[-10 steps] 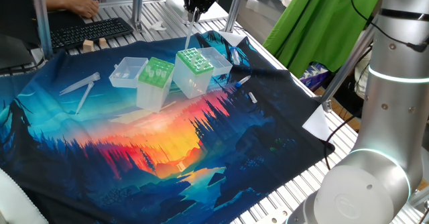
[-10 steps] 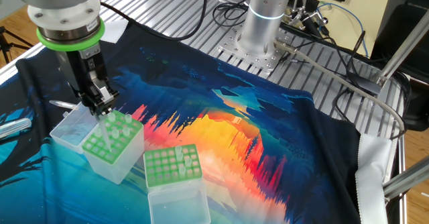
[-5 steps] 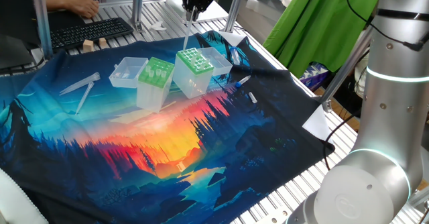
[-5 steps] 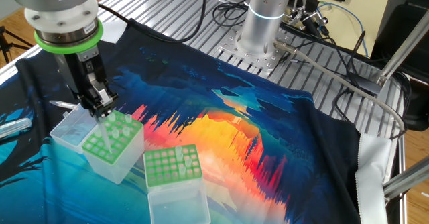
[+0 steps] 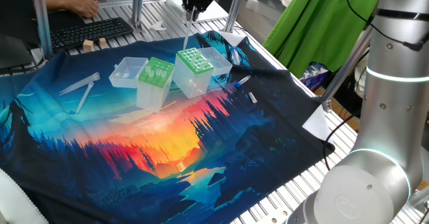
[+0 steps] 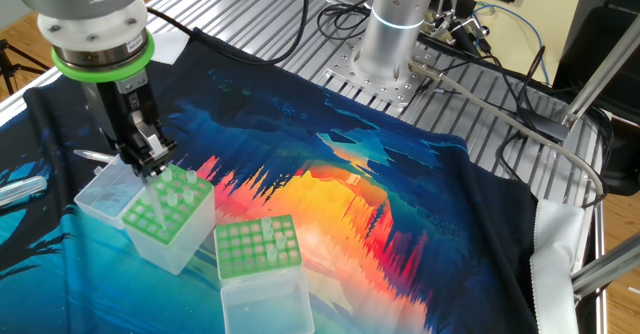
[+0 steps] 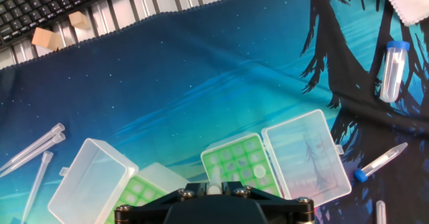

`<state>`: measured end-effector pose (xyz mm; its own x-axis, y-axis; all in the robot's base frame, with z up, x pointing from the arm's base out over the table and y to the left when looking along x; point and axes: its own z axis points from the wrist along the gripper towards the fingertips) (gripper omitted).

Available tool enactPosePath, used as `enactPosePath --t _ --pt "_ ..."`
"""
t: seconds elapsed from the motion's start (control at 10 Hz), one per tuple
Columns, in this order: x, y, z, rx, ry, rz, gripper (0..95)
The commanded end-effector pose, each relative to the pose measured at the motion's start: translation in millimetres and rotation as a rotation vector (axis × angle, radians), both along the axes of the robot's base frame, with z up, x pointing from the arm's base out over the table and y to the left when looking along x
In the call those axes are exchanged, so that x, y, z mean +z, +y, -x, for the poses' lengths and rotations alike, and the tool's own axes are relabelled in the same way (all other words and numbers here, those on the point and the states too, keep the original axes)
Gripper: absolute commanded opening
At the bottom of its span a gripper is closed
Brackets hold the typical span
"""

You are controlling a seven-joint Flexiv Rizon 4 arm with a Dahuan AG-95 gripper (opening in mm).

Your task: Transfer all large pipette tips from one holder to another

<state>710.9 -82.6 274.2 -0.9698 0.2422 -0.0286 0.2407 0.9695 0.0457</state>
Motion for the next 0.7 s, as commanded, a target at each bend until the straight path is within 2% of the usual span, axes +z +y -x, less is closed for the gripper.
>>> enactPosePath --t 0.1,0.7 --pt "0.5 -1.3 -1.0 -0.003 0.002 -0.007 0.0" --pt "-1.4 1.9 -5.3 -0.01 -0.002 -0.006 0.0"
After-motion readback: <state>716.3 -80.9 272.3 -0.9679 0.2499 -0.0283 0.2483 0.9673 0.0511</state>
